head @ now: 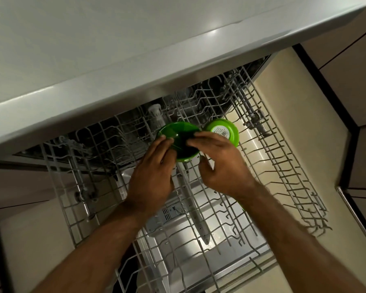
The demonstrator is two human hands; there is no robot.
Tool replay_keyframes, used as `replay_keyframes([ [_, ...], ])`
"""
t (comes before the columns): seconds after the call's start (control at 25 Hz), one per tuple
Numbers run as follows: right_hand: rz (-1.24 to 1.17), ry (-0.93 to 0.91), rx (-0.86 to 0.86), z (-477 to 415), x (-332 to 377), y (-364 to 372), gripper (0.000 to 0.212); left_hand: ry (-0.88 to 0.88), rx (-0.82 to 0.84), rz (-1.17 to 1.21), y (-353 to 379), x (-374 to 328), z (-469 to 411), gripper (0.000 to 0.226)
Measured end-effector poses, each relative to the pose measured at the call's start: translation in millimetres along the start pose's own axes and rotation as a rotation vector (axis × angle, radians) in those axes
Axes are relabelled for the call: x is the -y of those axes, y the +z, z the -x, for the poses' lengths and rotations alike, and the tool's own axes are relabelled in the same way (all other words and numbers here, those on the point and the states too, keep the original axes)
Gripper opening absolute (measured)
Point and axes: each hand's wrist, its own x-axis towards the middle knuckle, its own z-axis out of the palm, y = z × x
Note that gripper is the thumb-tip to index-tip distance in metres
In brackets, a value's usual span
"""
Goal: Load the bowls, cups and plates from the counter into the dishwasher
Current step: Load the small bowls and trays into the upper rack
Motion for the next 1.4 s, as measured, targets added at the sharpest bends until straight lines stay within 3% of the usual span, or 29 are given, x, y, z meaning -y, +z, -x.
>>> replay_keyframes([
  [0.16, -0.038, -0.106, 0.019, -5, -5, 5, 0.041, 0.046, -0.024, 0.025, 2, 5, -5, 0.025],
  [0.24, -0.093, -0.033, 0.011, -10, -8, 0, 0.04, 0.021, -0.088, 0.054, -2, 4, -9, 0.032],
  [0.36, -0.344, 0.359, -0.132, -27, -5, -9, 0.042, -0.063, -0.155, 0.094, -12, 4, -17, 0.057],
  [0.48, -0.805, 0.798, -0.309, -60, -14, -17, 0.052, -0.064, -0.194, 0.104, -15, 4, -17, 0.058],
  [0.68, -0.973, 1.143, -0.442, -106, -53, -11, 0.039, -0.068, -0.147, 0.109, -11, 6, -3, 0.057],
  [0.88, -0.927, 1.198, -0.421, -117, -79, 1, 0.027, -0.09, -0.132, 0.11, -6, 12, 8, 0.056],
  [1.0, -0.707, 1.172, -0.402, -117, -87, 3, 0.031, -0.108, -0.118, 0.103, -5, 17, 11, 0.057],
  [1.16, -0.263, 1.044, -0.244, -112, -87, 5, 0.047, -0.134, -0.108, 0.101, -5, 20, 13, 0.059],
  [1.4, -0.194, 0.906, -0.175, -99, -74, 0, 0.058, -0.157, -0.083, 0.109, -4, 22, 11, 0.06],
])
